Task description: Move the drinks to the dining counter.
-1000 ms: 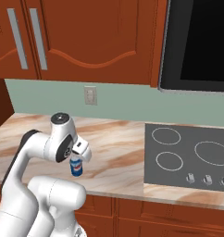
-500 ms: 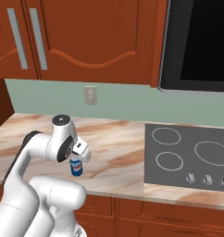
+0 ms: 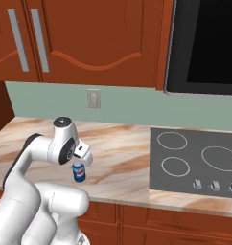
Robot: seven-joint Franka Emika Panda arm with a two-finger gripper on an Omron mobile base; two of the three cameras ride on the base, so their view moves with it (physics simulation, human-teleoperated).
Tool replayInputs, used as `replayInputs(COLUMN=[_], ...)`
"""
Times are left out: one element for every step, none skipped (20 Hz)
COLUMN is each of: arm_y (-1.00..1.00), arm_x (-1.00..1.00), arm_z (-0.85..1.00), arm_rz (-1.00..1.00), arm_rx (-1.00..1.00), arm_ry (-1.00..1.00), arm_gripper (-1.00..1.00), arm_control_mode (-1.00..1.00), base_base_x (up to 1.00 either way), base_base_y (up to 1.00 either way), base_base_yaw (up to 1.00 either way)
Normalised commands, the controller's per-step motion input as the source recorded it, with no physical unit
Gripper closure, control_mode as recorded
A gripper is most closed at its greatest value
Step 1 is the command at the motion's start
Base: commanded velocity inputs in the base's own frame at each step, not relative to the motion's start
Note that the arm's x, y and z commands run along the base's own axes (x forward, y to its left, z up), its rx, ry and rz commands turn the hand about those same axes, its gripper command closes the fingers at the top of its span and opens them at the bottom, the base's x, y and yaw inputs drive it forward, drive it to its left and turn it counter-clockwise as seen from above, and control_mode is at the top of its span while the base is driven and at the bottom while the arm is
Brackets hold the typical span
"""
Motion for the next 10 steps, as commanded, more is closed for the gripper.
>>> replayInputs(arm_y=[-0.09,-0.26,-0.30,-0.22,-0.14,-0.11,-0.11,-0.06,-0.02,-0.05], arm_x=[0.00,0.00,0.00,0.00,0.00,0.00,0.00,0.00,0.00,0.00], arm_z=[-0.26,-0.21,-0.11,-0.06,-0.03,-0.02,-0.01,-0.04,-0.04,-0.02], arm_rz=[0.00,0.00,0.00,0.00,0.00,0.00,0.00,0.00,0.00,0.00], arm_rx=[0.00,0.00,0.00,0.00,0.00,0.00,0.00,0.00,0.00,0.00], arm_ry=[0.00,0.00,0.00,0.00,0.00,0.00,0.00,0.00,0.00,0.00], arm_gripper=[-1.00,-1.00,-1.00,-1.00,-1.00,-1.00,-1.00,-1.00,-1.00,-1.00], arm_control_mode=[-1.00,-1.00,-1.00,-1.00,-1.00,-1.00,-1.00,-1.00,-1.00,-1.00], base_base_x=[0.00,0.00,0.00,0.00,0.00,0.00,0.00,0.00,0.00,0.00], base_base_y=[0.00,0.00,0.00,0.00,0.00,0.00,0.00,0.00,0.00,0.00], base_base_yaw=[0.00,0.00,0.00,0.00,0.00,0.00,0.00,0.00,0.00,0.00])
